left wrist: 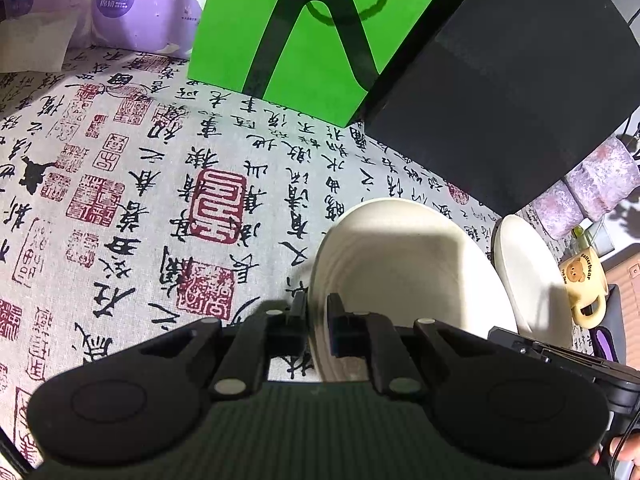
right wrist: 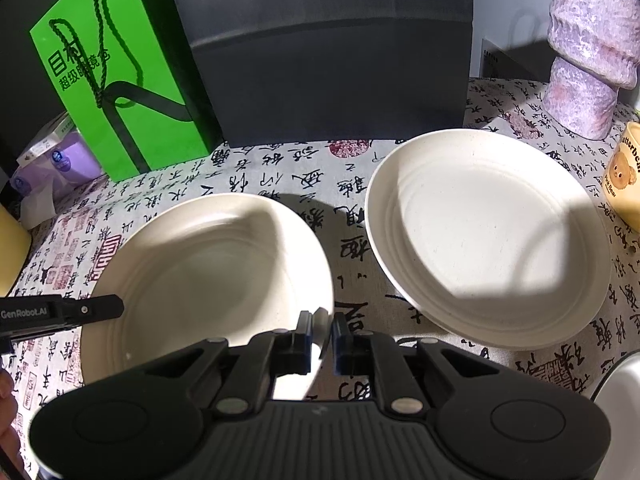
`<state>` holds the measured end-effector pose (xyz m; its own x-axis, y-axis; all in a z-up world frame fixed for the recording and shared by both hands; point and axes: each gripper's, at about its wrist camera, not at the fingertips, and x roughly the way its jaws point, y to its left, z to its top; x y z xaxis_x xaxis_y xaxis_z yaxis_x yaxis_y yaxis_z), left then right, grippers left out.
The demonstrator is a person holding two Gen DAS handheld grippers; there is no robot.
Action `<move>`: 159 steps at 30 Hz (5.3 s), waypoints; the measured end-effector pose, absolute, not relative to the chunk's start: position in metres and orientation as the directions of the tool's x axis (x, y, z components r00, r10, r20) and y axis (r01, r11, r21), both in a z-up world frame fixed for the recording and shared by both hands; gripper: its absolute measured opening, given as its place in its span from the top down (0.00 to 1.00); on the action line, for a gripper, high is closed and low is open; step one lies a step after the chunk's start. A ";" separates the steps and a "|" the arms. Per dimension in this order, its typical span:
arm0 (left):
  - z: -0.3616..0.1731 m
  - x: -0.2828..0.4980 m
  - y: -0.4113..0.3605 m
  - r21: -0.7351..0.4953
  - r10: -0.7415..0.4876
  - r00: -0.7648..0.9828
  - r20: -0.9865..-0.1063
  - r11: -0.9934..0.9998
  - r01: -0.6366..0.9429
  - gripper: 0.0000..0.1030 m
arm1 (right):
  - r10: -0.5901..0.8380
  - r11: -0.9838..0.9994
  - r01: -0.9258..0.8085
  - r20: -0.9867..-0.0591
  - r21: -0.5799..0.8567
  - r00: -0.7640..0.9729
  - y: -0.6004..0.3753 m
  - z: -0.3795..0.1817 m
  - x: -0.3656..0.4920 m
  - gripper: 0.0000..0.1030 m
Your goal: Organize plates and bowls
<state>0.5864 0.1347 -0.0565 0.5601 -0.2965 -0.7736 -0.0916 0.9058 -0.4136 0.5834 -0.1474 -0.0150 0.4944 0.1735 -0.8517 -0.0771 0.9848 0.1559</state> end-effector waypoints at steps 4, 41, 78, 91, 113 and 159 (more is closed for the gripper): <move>-0.053 0.584 0.135 -0.420 -0.301 0.568 -0.766 0.904 -0.087 0.90 | 0.174 0.985 -0.080 -0.845 0.154 0.505 -0.147 -0.011 0.582 0.91; -0.015 0.562 0.134 -0.458 -0.319 0.640 -0.699 0.887 -0.059 0.90 | 0.180 0.984 -0.090 -0.806 0.157 0.564 -0.148 0.028 0.557 0.91; 0.041 0.488 0.125 -0.451 -0.279 0.711 -0.645 0.891 -0.060 0.90 | 0.217 0.976 -0.122 -0.757 0.181 0.616 -0.157 0.078 0.491 0.91; 0.055 0.458 0.118 -0.443 -0.265 0.726 -0.635 0.895 -0.061 0.90 | 0.234 0.972 -0.136 -0.740 0.191 0.630 -0.164 0.092 0.464 0.91; 0.072 0.408 0.105 -0.414 -0.231 0.743 -0.628 0.908 -0.068 0.90 | 0.254 0.967 -0.153 -0.720 0.204 0.646 -0.174 0.107 0.418 0.91; 0.101 0.293 0.049 -0.362 -0.175 0.789 -0.590 0.930 -0.065 0.90 | 0.327 0.944 -0.204 -0.649 0.260 0.687 -0.227 0.128 0.310 0.91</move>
